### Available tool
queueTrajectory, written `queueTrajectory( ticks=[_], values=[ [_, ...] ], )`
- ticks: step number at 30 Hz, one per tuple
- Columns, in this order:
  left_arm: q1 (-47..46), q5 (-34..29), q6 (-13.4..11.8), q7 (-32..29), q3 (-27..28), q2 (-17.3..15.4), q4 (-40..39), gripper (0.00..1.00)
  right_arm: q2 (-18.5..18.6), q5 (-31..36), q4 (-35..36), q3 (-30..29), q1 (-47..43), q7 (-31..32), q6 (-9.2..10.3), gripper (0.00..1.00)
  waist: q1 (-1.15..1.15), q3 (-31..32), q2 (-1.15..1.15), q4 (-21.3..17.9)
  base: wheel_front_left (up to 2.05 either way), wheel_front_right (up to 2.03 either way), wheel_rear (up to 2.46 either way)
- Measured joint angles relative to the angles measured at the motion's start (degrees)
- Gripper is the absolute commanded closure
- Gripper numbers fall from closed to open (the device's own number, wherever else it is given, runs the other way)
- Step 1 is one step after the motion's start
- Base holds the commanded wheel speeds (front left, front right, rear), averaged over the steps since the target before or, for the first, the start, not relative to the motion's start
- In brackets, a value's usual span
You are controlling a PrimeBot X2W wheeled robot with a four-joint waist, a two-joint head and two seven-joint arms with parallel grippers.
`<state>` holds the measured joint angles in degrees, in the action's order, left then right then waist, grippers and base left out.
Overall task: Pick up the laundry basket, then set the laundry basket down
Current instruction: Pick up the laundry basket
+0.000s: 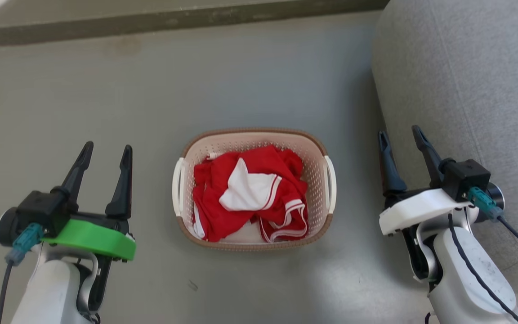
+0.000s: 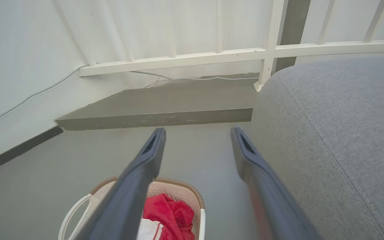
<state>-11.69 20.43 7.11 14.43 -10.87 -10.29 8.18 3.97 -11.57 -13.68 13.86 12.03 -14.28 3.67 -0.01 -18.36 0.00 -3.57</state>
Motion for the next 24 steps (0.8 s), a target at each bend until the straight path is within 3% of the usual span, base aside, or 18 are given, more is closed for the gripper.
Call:
queueTrajectory(
  ticks=[24],
  values=[
    [-16.17,10.58,0.01,-0.01,-13.58,-5.10,10.49,0.00,-0.58,-0.91,-11.31,0.55,12.61,-0.07,1.98,0.00,0.00,-19.21,0.00,0.19,0.00,0.00,0.00]
  ],
)
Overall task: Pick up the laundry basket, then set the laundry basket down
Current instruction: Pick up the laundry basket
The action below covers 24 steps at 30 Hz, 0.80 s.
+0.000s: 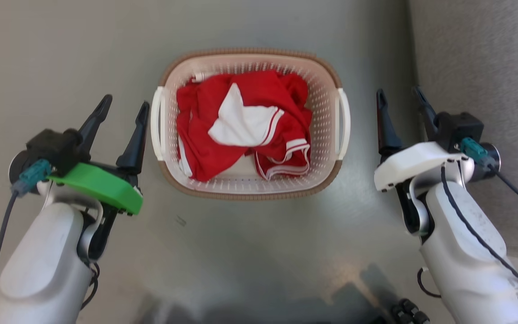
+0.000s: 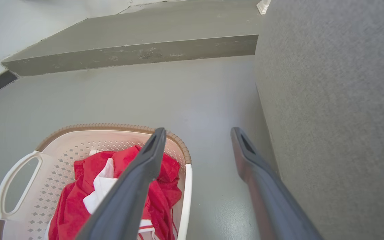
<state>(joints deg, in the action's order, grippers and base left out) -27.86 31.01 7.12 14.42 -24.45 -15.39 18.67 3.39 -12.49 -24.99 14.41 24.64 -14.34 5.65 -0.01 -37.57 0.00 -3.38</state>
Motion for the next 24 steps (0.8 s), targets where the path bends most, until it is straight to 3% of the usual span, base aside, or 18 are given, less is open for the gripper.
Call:
queueTrajectory(
  ticks=[24],
  values=[
    [-15.51,9.65,0.00,-2.59,-11.13,-1.64,11.01,0.00,0.15,-9.96,-11.03,7.20,12.29,-0.01,0.63,0.00,0.00,-15.01,0.00,1.65,0.00,0.00,0.00]
  ],
)
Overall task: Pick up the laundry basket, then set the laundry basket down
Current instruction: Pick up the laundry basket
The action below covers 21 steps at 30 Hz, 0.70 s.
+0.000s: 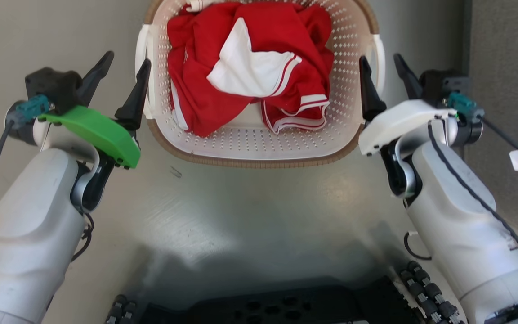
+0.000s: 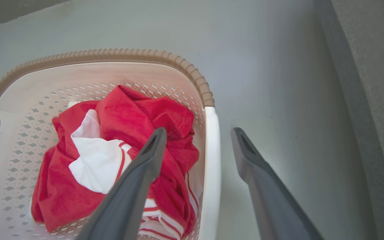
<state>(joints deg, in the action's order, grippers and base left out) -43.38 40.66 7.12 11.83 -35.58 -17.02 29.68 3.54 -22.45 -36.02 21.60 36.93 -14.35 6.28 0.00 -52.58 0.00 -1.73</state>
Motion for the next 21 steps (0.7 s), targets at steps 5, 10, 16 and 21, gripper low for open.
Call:
queueTrajectory(
  ticks=[5,10,16,21],
  values=[
    [-2.06,1.67,0.00,0.09,-2.42,0.01,1.37,0.00,0.03,-2.44,-1.88,0.81,1.96,-0.01,0.38,0.00,0.00,-2.12,0.00,0.26,0.00,0.00,0.00],
    [-3.97,3.05,0.00,0.05,-4.97,0.03,2.79,0.00,0.05,-3.99,-3.90,2.02,3.53,-0.07,0.40,0.00,0.00,-3.74,0.00,0.42,0.00,0.00,0.00],
    [-5.81,5.44,0.00,-1.20,-6.42,-0.16,5.44,0.00,0.07,-6.13,-5.10,3.55,5.38,-0.07,0.48,0.00,0.00,-5.43,0.00,0.32,0.00,0.00,0.00],
    [-7.68,7.47,0.00,-2.26,-7.79,-0.27,7.12,0.00,0.07,-8.00,-6.16,5.44,6.69,-0.08,0.81,0.00,0.00,-6.70,0.00,-0.03,0.00,0.00,0.00]
  ],
)
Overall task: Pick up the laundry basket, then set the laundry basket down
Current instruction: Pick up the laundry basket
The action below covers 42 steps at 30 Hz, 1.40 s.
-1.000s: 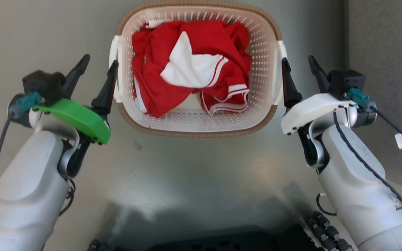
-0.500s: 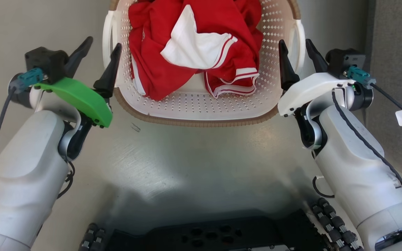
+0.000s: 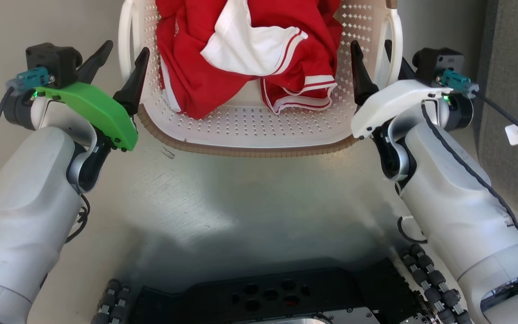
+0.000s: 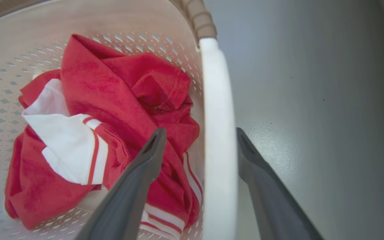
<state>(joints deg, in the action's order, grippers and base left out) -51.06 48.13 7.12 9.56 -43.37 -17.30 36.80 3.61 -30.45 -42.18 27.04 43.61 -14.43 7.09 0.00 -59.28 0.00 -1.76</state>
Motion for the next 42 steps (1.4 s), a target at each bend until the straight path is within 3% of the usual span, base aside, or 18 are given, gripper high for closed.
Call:
queueTrajectory(
  ticks=[10,12,14,17,20,21,22,23,42],
  values=[
    [-2.47,1.97,0.00,-0.94,-3.64,0.01,2.02,0.00,0.02,-1.90,-1.31,1.83,2.02,0.00,0.01,0.00,0.00,-1.44,0.00,-0.61,0.00,0.00,0.00],
    [-3.13,2.40,0.00,-0.93,-4.03,0.00,2.78,0.00,0.02,-1.91,-1.71,2.27,2.19,0.00,0.01,0.07,0.00,-1.52,0.00,-0.60,0.00,0.00,0.00],
    [-3.59,2.78,0.00,-0.68,-4.41,0.00,3.48,0.01,0.02,-2.01,-2.05,2.70,2.74,0.00,0.02,0.22,0.00,-1.57,0.00,-0.58,0.00,0.00,0.00],
    [-4.18,3.61,0.02,-0.44,-4.98,0.02,4.00,0.19,0.02,-2.37,-2.23,3.21,3.67,0.00,0.07,0.50,0.00,-1.60,0.00,-0.56,0.00,0.00,0.00],
    [-4.78,4.04,0.44,-0.42,-5.63,0.08,4.60,0.73,0.04,-2.46,-2.54,3.67,4.15,0.00,0.08,0.73,0.00,-1.60,0.00,-0.55,0.00,0.00,0.00],
    [-4.96,4.26,0.44,-0.42,-6.00,0.12,4.81,1.00,0.05,-2.57,-2.66,3.83,4.16,0.00,0.08,0.85,0.00,-1.60,0.00,-0.56,0.00,0.00,0.00],
    [-5.13,4.53,0.44,-0.35,-6.42,0.23,4.88,1.00,-0.09,-3.04,-2.76,4.03,4.16,0.00,0.13,0.97,0.00,-1.60,0.00,-0.55,0.00,0.00,0.00],
    [-5.26,4.71,0.32,-0.35,-6.58,0.37,4.99,1.00,-0.30,-3.57,-2.78,4.16,4.16,-0.02,0.16,1.00,0.00,-1.58,0.00,-0.55,0.00,0.00,0.00],
    [-5.82,9.33,-0.15,0.82,-10.03,2.22,9.25,1.00,-0.60,-3.78,-5.73,5.50,5.38,-0.16,0.15,1.00,0.00,1.19,0.00,0.02,0.00,0.00,0.00]
  ],
)
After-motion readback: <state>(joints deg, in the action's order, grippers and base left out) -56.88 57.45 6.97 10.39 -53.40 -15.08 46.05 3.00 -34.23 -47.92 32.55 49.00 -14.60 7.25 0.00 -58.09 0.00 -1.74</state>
